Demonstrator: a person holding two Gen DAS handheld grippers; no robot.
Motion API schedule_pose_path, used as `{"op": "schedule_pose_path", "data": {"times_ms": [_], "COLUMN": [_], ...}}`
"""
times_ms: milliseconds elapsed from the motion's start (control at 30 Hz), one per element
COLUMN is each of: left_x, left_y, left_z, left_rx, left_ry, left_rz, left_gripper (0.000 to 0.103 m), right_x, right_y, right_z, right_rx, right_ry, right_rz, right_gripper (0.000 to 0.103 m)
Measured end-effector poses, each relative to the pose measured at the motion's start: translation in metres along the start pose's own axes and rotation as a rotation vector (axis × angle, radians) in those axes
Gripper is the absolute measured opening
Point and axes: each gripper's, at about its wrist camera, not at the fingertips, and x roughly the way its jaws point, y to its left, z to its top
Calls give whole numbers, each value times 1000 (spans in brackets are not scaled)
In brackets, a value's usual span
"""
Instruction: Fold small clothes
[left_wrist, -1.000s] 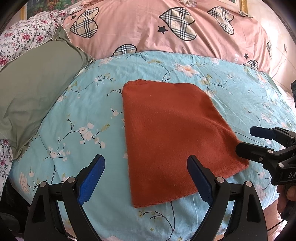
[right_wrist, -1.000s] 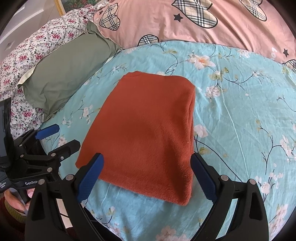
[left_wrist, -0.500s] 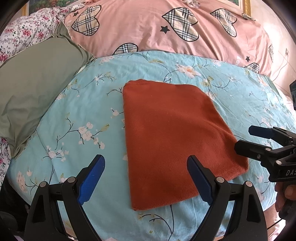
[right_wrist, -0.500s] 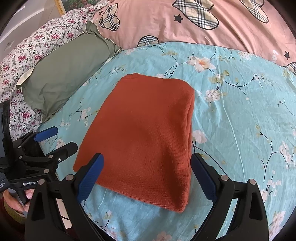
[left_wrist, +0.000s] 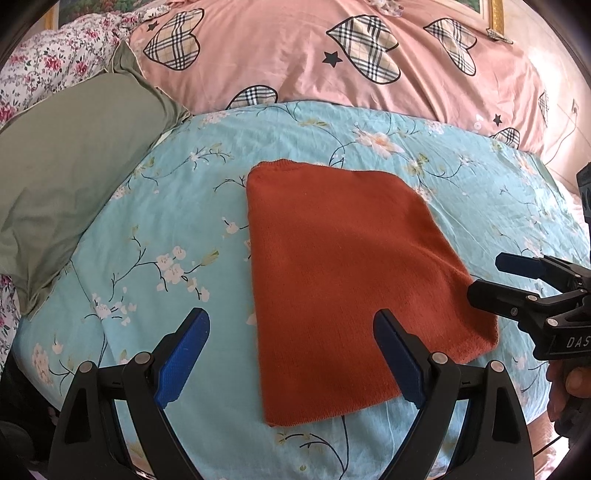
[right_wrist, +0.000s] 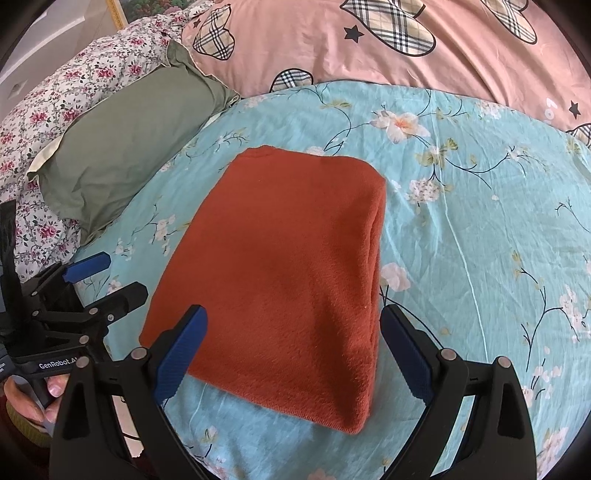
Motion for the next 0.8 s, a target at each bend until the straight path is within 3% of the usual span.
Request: {"op": "schedule_pose_path", "data": {"times_ms": [600, 800], "left_x": [1, 3], "left_y": [-2, -2], "left_z": [8, 9], "left_rx": [0, -11], "left_ry": [-10, -10], "left_rz": [14, -16], "left_gripper": [91, 91], "right_x": [2, 5], "right_y": [-4, -6], "right_z": [4, 5], "right_rx": [1, 4], "right_ry": [-8, -3], "right_rz": [-4, -14], "right_gripper": [95, 95]}}
